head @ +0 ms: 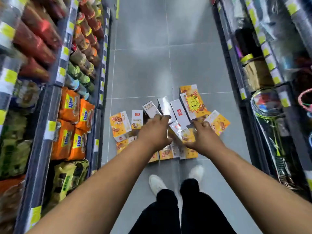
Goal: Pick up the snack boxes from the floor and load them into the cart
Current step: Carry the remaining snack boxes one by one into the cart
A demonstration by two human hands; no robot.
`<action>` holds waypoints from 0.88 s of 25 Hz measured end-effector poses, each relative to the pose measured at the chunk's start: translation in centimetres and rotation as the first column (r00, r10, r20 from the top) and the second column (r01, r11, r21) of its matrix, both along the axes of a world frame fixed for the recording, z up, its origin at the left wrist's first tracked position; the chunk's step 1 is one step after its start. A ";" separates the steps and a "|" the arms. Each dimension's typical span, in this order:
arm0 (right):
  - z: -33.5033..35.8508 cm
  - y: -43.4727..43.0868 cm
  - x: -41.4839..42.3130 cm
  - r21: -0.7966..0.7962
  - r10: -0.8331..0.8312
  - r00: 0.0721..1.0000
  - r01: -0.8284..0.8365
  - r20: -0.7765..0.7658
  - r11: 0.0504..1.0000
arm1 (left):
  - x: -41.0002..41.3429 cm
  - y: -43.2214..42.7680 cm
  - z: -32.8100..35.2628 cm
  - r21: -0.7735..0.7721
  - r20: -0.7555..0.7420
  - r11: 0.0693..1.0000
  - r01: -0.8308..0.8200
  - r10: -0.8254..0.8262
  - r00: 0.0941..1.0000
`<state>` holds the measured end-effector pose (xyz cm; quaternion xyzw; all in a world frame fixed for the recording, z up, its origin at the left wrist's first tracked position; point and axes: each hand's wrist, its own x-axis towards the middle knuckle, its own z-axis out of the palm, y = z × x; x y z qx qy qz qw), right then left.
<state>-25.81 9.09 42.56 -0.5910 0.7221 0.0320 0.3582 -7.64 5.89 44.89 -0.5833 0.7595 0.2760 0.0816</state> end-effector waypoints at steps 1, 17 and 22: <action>-2.9 -0.9 -0.1 0.020 -0.021 1.000 0.021 -0.009 1.000 | -0.6 -1.3 -2.7 0.018 0.008 0.999 0.027 -0.027 1.000; -40.6 -6.8 -0.9 0.062 -0.009 0.968 0.025 -0.250 0.998 | -4.8 -6.6 -39.4 0.149 0.102 0.989 0.020 -0.035 0.994; -40.9 -6.4 -2.3 0.017 -0.114 0.977 0.119 -0.181 0.993 | -4.7 -5.0 -40.7 0.171 0.085 0.985 0.019 -0.034 0.996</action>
